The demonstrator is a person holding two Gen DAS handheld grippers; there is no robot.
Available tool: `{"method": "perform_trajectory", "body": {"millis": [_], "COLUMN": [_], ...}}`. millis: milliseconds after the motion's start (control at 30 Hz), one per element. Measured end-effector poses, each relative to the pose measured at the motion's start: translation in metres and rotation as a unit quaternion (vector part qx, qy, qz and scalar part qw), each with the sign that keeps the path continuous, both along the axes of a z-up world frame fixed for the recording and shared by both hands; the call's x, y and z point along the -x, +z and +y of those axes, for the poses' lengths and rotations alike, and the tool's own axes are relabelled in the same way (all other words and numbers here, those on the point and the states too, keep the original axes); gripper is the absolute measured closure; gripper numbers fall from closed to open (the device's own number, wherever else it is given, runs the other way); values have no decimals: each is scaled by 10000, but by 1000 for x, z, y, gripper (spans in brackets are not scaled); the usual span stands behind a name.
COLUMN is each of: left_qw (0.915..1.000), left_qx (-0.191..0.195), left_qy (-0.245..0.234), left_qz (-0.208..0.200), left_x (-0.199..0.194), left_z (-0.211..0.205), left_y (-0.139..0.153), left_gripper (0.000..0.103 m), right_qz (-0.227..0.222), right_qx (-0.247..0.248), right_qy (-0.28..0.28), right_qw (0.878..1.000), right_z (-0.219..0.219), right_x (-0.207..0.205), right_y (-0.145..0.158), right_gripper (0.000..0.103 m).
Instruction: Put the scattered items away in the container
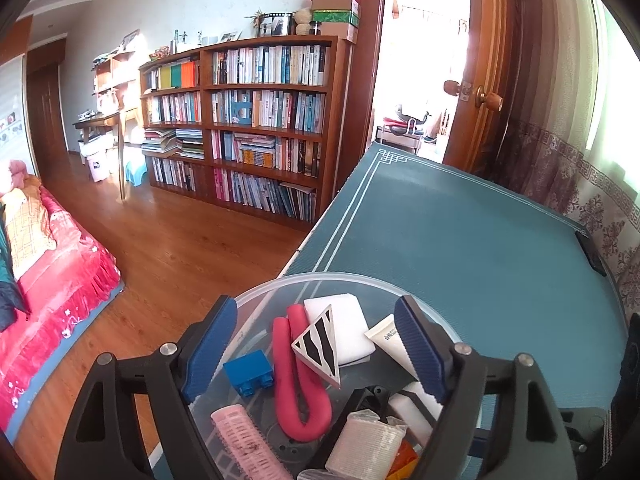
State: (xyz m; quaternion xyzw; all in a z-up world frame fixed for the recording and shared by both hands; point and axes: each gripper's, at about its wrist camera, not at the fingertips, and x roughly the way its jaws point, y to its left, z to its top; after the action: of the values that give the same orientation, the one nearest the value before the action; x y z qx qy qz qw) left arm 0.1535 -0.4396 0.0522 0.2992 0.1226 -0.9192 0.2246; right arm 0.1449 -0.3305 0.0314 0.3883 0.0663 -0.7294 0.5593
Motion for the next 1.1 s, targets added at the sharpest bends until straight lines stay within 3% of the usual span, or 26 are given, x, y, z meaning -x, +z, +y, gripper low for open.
{"method": "perform_trajectory", "body": {"millis": [233, 600, 1100], "left_qw": [9998, 9975, 9848], "left_qx": [84, 430, 983], "left_qy": [140, 522, 1431], "left_qz": [62, 214, -45], "left_x": [-4, -21, -56], "left_z": [3, 9, 25], "left_y": [3, 14, 13], "left_gripper": [0, 0, 0], "right_qz": [-111, -129, -4], "right_qx": [92, 32, -49], "right_qy": [-343, -888, -1085], "right_qw": [9993, 9960, 9941], "right_z": [16, 40, 54], "right_x": [10, 23, 12], "right_y": [1, 1, 4], "right_gripper": [38, 27, 20]}}
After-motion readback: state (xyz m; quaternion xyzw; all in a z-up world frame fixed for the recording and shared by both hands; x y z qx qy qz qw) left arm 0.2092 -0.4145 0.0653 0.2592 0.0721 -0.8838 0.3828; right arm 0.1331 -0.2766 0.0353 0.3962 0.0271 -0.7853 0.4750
